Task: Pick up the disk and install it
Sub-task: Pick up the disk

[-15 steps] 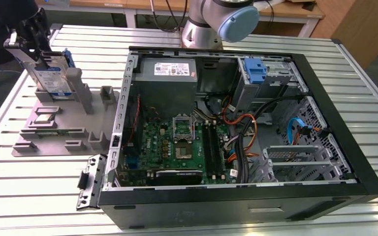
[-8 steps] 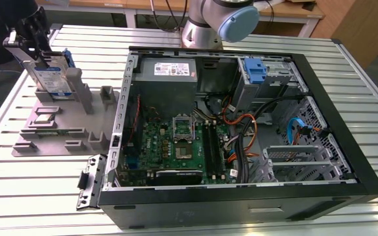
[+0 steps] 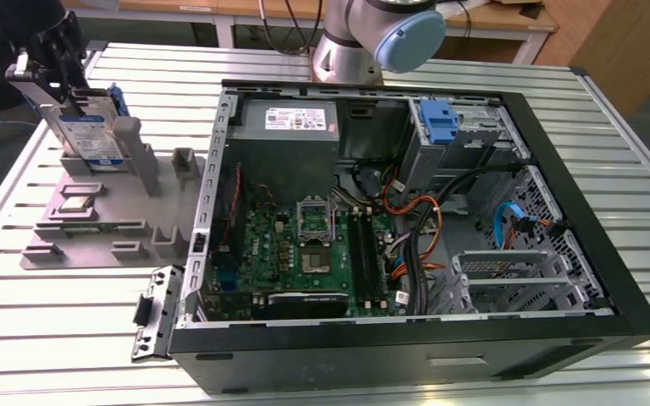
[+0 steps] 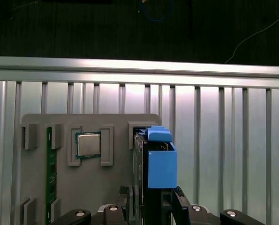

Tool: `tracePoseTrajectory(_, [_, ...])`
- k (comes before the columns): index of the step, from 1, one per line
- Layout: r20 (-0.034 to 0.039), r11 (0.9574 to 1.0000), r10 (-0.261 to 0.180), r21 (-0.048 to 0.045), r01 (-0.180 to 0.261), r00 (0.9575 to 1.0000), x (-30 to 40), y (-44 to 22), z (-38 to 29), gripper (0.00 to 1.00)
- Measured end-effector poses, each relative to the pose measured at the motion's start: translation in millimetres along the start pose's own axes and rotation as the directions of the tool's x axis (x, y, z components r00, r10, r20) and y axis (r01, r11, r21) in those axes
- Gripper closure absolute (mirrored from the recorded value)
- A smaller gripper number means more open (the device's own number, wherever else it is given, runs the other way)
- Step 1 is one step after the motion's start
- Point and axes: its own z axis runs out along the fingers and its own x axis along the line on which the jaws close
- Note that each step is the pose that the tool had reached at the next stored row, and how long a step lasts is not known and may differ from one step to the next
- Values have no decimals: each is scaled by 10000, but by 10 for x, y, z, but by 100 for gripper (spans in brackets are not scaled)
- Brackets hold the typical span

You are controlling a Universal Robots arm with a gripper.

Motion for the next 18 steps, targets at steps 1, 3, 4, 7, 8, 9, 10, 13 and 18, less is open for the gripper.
tracePoseTrajectory(1, [0, 10000, 0, 0, 0, 10000, 0, 0, 0, 52])
tracePoseTrajectory(3, [0, 10000, -1, 0, 1, 10000, 0, -5, 0, 52])
tracePoseTrajectory(4, [0, 10000, -1, 0, 1, 10000, 0, -10, 0, 52])
tracePoseTrajectory(7, [0, 10000, 0, 0, 0, 10000, 0, -12, 1, 52])
tracePoseTrajectory(8, [0, 10000, 0, 0, 0, 10000, 0, -12, 1, 52])
tracePoseTrajectory(9, [1, 10000, 0, 0, 0, 10000, 0, -12, 1, 52])
tracePoseTrajectory(10, [0, 10000, 0, 1, 0, 10000, 0, -13, 1, 52])
tracePoseTrajectory(13, [0, 10000, 0, 0, 0, 10000, 0, -13, 0, 52])
tracePoseTrajectory(18, [0, 10000, 0, 0, 0, 10000, 0, -14, 1, 60])
